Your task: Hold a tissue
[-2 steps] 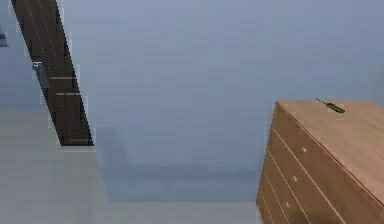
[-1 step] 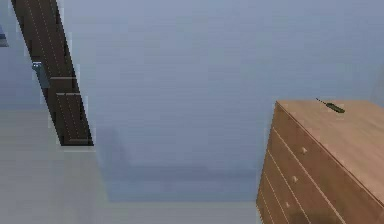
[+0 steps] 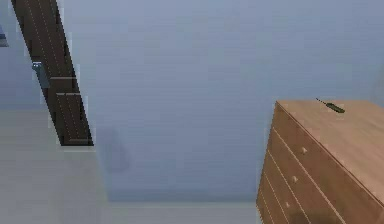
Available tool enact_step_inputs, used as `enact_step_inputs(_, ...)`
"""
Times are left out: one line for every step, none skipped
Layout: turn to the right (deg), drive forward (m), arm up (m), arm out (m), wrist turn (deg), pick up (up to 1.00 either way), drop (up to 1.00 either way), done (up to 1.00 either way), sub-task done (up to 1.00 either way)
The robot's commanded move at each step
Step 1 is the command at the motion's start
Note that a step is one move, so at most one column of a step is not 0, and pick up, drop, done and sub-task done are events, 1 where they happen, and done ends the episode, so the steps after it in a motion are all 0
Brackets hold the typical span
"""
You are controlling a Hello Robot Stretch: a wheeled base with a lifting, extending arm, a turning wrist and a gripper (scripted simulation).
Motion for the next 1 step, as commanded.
enact_step_inputs(0.0, 0.0, 0.0, 0.0, 0.0, 1.0, 0.0, 0.0, 0.0)
